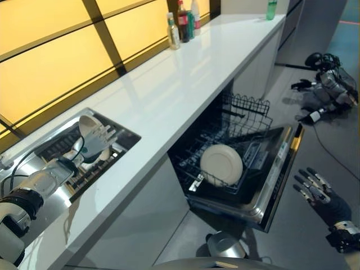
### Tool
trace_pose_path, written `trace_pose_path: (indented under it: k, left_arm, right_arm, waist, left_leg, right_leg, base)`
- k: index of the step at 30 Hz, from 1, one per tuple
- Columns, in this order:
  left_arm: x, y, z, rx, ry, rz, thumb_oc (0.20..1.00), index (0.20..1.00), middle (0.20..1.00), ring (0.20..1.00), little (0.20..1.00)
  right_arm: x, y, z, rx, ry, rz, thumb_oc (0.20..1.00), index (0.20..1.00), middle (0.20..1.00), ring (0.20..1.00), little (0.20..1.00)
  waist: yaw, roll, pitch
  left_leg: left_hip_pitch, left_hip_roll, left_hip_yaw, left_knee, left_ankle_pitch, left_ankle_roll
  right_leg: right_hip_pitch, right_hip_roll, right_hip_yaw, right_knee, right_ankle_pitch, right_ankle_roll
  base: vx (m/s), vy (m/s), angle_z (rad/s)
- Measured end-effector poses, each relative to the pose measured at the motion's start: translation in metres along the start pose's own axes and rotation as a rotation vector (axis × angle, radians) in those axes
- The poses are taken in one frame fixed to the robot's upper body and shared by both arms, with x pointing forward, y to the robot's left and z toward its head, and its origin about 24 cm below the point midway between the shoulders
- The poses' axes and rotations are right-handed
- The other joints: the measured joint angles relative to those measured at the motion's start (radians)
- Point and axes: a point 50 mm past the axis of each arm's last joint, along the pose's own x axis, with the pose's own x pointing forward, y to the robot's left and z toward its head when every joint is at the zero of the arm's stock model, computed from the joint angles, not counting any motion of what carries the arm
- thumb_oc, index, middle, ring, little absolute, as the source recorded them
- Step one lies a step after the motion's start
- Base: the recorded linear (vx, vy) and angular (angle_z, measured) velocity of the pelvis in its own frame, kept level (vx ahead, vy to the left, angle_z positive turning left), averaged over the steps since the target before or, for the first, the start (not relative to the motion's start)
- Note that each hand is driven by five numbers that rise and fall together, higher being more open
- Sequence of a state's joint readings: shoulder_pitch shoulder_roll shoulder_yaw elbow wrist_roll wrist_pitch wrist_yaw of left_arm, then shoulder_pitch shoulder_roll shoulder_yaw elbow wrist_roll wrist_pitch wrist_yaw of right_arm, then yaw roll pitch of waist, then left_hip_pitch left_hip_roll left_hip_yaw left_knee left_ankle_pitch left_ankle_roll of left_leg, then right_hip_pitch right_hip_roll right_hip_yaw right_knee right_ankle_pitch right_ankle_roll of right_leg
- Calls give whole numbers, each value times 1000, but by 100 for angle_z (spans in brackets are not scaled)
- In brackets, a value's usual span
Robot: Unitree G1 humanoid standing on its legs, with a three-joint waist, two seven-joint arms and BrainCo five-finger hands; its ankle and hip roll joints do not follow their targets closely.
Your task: Pick up plates and place into dishwasher.
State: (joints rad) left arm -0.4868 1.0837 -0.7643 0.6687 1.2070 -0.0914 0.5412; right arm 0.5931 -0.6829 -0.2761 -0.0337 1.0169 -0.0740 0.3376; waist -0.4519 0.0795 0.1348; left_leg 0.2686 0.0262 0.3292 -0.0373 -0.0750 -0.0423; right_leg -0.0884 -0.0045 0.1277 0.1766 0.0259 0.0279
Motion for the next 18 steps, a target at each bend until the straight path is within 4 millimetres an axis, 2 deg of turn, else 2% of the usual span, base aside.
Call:
trace_pose_path:
  k: [5,10,18]
  left_arm:
    - [7,8,-15,76,56,21,1000,1000,1000,1000,1000]
    - [7,7,-17,168,56,-8,1000,1000,1000,1000,1000]
    - [6,-1,-20,270,55,-179,1000,1000,1000,1000,1000]
  right_arm:
    - [-4,-5,4,-5,-9,1,1000,1000,1000,1000,1000]
    - [-9,-7,1,3,29,0,1000,1000,1000,1000,1000]
    - [-11,-12,6,3,38,-21,1000,1000,1000,1000,1000]
  waist:
    - [-2,-12,20]
    - [-1,-10,30]
    - [-1,-14,44]
  left_leg:
    - [-2,0,0,14,-4,-2]
    - [-1,2,-2,26,-9,-3]
    - [2,0,-3,52,-23,0]
  right_leg:
    - [-2,-1,0,11,0,-1]
    - [1,-1,-1,14,-1,-1]
    - [16,-7,-1,14,0,-1]
  base:
    - [29,20,-3]
    - [50,12,-1]
    - [8,4,0]
